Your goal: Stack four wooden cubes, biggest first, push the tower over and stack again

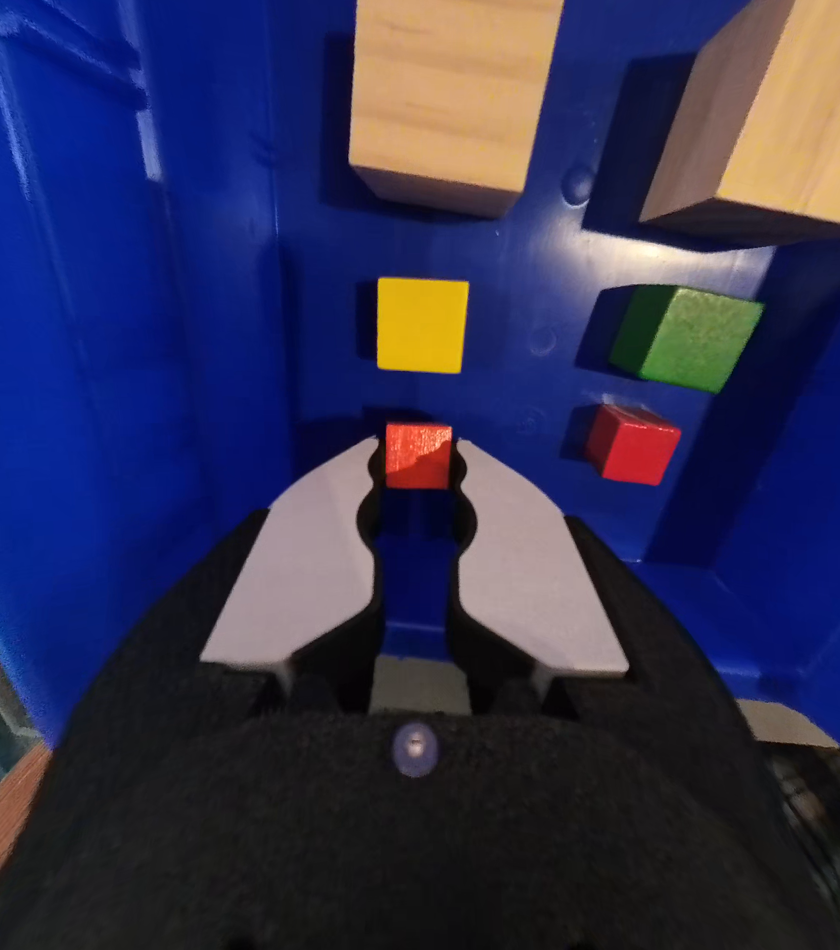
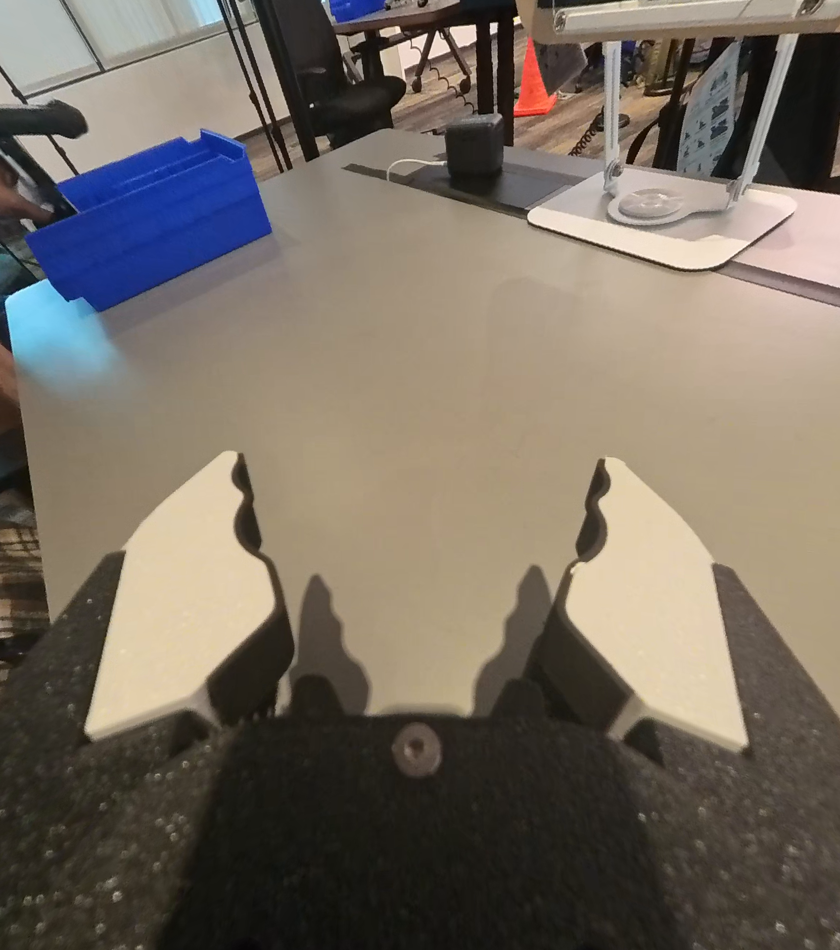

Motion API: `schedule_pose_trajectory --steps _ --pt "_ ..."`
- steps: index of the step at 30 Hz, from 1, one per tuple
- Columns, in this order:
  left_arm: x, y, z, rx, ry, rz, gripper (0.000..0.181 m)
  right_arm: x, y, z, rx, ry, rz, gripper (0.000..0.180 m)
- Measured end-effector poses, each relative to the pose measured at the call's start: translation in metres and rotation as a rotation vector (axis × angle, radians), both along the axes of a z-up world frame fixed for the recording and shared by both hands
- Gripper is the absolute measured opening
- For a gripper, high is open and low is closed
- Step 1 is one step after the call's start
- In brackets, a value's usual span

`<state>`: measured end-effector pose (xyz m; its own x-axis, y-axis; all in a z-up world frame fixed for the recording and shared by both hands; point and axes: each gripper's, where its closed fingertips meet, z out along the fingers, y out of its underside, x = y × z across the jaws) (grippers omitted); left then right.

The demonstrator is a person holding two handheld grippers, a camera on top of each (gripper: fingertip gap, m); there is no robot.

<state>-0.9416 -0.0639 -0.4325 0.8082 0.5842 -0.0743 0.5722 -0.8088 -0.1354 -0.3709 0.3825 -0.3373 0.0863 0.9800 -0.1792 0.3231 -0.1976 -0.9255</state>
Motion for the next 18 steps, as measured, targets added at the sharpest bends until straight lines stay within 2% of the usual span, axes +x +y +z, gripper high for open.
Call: schedule_pose_trajectory --steps 12,18 --pt "0.006 0.000 -0.002 -0.031 -0.064 0.015 0.032 0.006 0.003 0.001 0.000 0.010 -0.015 0.122" --pt "-0.004 -0.004 0.037 0.065 0.056 0.030 0.046 0.006 0.005 0.004 0.005 0.015 -0.023 0.124"
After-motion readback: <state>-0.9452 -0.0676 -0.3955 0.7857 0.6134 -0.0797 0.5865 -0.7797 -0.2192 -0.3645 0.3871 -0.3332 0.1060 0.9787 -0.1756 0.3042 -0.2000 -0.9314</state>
